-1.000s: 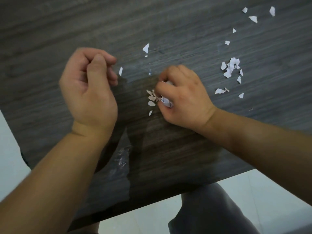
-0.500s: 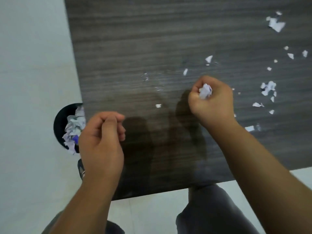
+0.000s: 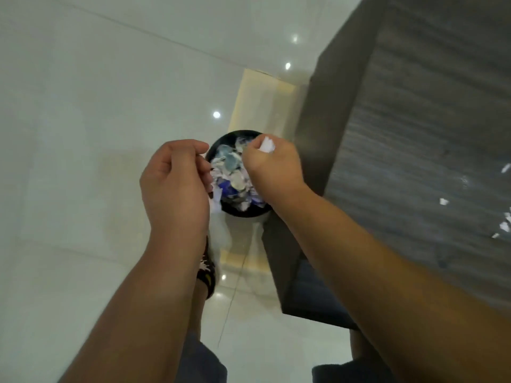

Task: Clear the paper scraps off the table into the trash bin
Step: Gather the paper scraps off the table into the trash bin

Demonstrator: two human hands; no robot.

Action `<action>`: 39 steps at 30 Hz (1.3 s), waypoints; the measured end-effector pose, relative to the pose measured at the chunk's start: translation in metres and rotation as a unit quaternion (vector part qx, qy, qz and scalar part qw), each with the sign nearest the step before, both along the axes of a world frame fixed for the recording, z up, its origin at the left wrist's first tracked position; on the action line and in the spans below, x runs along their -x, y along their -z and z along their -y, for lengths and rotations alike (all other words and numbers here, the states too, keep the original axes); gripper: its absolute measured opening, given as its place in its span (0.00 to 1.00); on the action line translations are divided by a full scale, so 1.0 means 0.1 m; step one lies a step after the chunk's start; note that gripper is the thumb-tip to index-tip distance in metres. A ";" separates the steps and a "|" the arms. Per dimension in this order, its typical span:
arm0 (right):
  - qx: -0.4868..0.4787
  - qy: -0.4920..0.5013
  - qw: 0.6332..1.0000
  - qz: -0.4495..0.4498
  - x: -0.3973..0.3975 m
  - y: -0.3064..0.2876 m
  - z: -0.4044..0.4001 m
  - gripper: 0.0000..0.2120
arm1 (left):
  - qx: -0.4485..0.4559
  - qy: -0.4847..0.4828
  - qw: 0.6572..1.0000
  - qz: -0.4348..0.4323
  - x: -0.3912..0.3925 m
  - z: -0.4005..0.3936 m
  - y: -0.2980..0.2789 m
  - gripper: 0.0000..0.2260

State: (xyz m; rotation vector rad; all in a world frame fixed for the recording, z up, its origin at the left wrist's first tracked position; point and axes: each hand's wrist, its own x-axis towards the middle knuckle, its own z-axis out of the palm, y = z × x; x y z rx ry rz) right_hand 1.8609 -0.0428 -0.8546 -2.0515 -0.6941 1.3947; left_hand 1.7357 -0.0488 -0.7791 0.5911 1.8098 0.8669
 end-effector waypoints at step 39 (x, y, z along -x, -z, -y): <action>-0.051 -0.022 0.987 0.152 -1.15 -0.89 1.10 0.14 | -0.092 0.351 0.913 -0.189 -1.04 0.64 0.31 0.08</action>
